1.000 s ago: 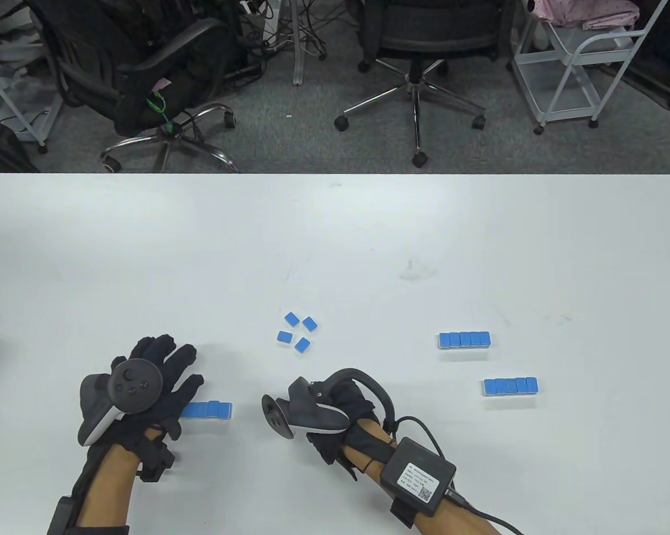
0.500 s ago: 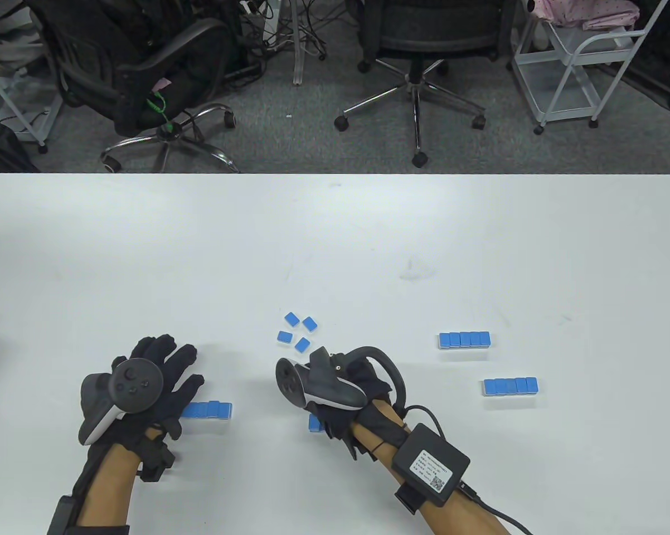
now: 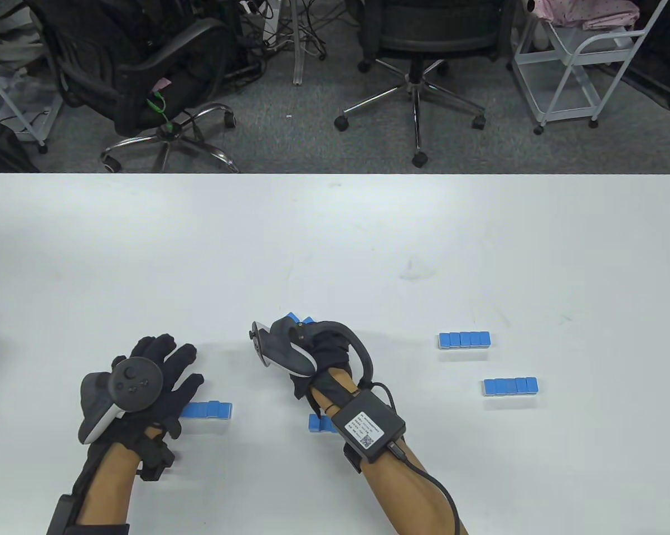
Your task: Build mahjong tile wall
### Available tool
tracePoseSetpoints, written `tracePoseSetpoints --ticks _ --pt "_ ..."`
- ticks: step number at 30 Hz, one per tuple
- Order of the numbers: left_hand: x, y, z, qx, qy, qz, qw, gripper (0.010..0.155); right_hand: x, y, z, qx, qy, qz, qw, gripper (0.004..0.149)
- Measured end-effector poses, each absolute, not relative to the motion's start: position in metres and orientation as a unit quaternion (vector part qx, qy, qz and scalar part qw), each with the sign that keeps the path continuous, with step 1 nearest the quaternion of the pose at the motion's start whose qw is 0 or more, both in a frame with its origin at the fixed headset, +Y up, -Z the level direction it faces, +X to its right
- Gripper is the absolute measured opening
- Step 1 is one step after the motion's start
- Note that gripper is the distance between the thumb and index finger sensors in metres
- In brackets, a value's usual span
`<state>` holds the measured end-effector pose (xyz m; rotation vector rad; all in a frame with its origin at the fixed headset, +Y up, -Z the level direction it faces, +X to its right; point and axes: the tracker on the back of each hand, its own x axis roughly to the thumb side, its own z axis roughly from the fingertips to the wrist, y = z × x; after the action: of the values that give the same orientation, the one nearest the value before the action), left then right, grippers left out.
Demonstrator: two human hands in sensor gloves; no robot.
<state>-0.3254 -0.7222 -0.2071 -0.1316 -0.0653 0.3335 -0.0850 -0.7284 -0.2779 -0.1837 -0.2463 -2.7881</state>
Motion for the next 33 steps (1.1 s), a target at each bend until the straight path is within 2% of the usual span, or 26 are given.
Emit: tracePoseSetpoints --ticks 8,14,18,22,24,28,33 --pt "-0.325 -0.722 -0.208 -0.064 -0.033 0.167 0.983 0.064 -0.089 -0.737 -0.279 -0.052 -0.072 -0.982 0.166 0.053" --pt "-0.325 -0.721 -0.208 -0.064 -0.034 0.167 0.983 0.064 -0.085 -0.737 -0.279 -0.056 -0.142 -0.976 0.156 0.054" --pt "-0.325 -0.721 -0.207 -0.062 -0.036 0.167 0.983 0.064 -0.083 -0.74 -0.28 -0.053 -0.132 -0.979 0.149 0.054" --pt "-0.325 -0.721 -0.206 -0.062 -0.036 0.167 0.983 0.064 -0.072 -0.743 -0.279 -0.074 -0.151 -0.973 0.161 0.056" --pt "-0.326 -0.721 -0.205 -0.059 -0.036 0.167 0.983 0.064 -0.058 -0.74 -0.277 -0.073 -0.16 -0.976 0.131 0.057" --pt "-0.326 -0.721 -0.205 -0.057 -0.037 0.167 0.984 0.063 -0.032 -0.725 -0.256 -0.098 -0.167 -0.978 0.072 0.059" --pt "-0.325 -0.722 -0.208 -0.06 -0.037 0.166 0.984 0.064 -0.016 -0.716 -0.216 -0.141 -0.16 -0.976 0.052 0.06"
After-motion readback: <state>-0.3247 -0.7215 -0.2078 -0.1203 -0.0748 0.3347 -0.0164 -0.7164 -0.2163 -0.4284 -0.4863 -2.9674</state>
